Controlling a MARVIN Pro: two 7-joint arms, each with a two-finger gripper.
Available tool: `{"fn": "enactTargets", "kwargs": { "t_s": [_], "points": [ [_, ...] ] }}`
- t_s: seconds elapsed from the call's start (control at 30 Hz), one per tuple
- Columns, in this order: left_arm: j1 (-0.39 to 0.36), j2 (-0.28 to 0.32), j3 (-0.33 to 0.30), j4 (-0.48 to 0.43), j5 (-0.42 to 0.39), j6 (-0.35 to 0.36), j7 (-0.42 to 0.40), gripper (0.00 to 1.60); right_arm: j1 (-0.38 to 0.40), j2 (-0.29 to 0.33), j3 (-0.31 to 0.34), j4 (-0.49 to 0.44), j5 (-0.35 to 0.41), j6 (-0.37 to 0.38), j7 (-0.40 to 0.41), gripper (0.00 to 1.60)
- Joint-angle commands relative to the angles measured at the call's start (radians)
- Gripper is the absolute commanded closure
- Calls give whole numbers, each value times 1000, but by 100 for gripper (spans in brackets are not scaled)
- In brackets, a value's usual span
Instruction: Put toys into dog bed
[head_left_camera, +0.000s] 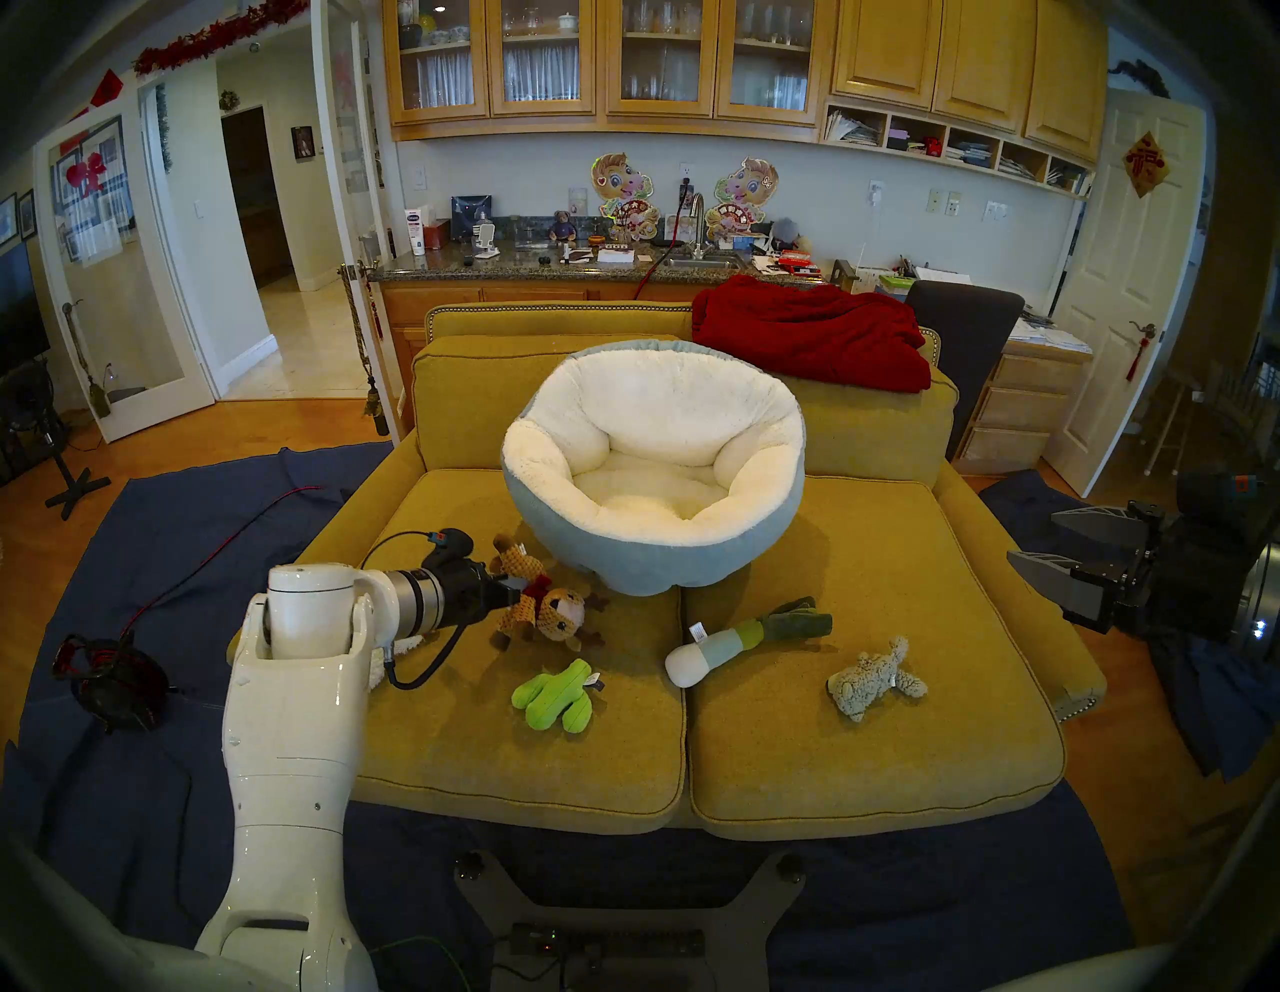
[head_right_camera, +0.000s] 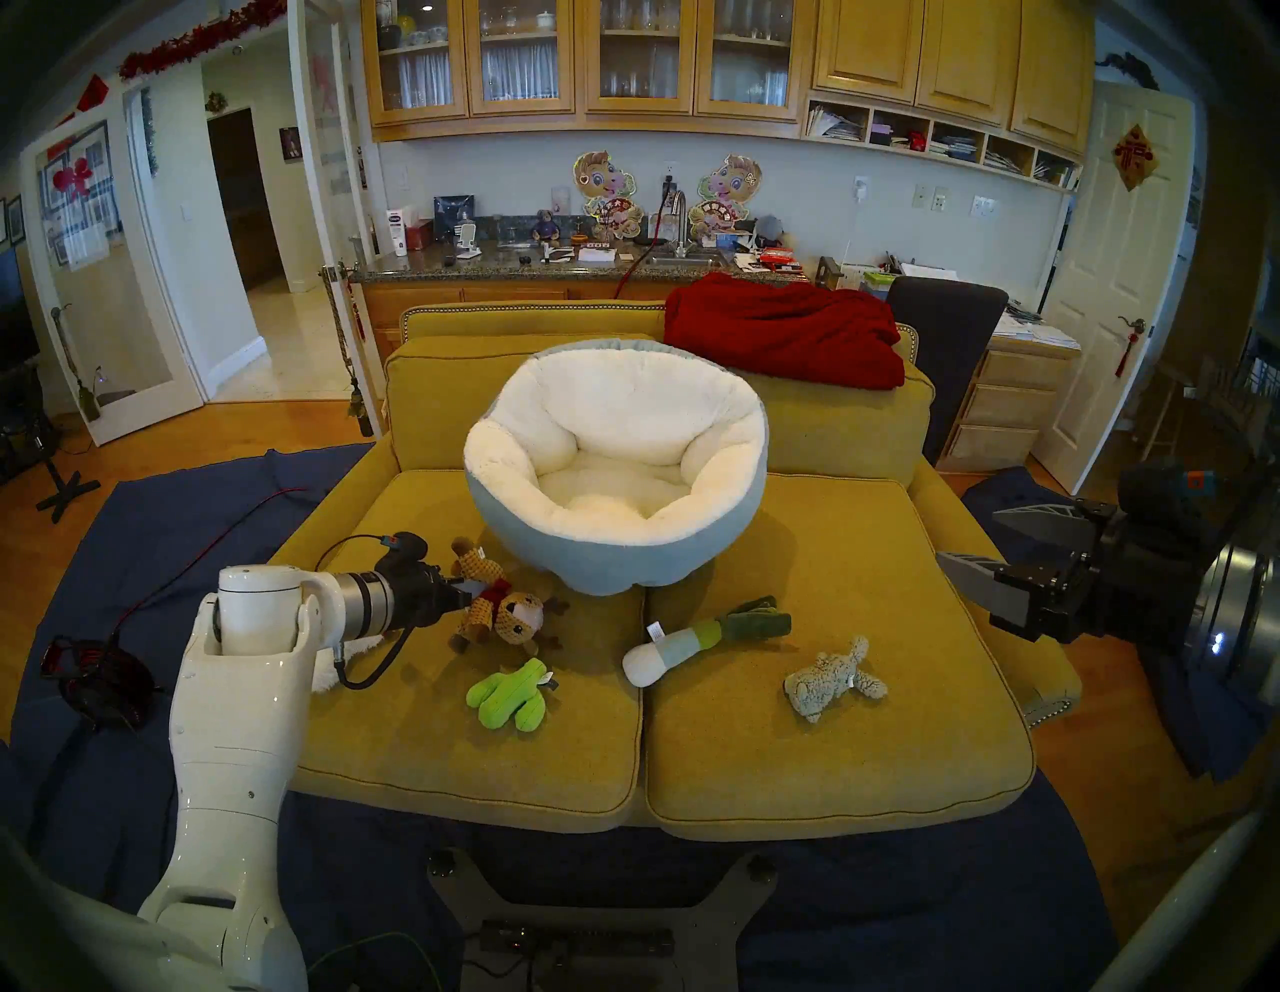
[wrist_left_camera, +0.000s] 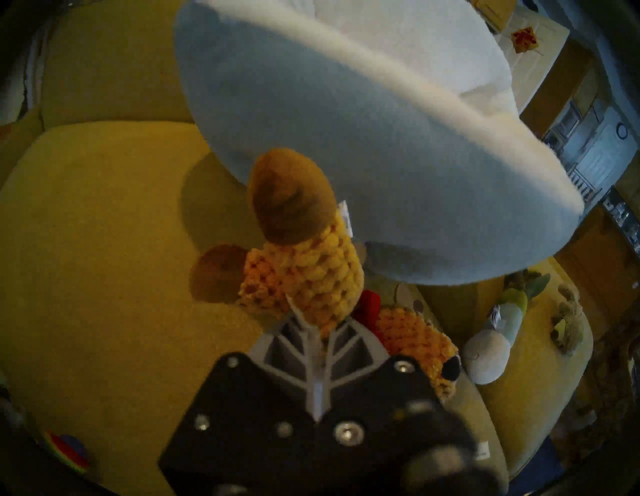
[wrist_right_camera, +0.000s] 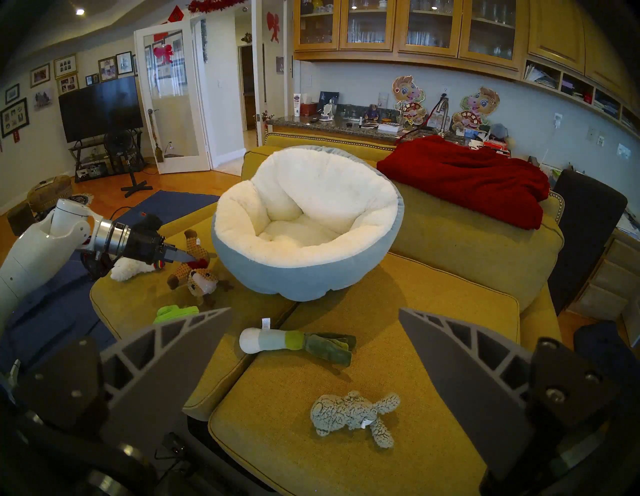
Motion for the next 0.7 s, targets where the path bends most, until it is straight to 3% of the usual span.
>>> {"fn": "enactTargets", "kwargs": {
  "t_s": [0.0, 0.3, 0.47, 0.67],
  "points": [
    [-40, -4, -53, -114, -34, 15, -7, 160, 2, 1, 7, 0, -1, 0, -1, 0],
    [-48, 7, -103, -234, -77, 36, -64, 160, 2, 1, 6, 0, -1, -1, -1, 0],
    [-92, 14, -69, -278, -82, 26, -87, 160, 2, 1, 6, 0, -1, -1, -1, 0],
    [-142, 1, -1, -337, -80, 47, -45, 160, 2, 1, 5, 0, -1, -1, -1, 0]
  ]
}}
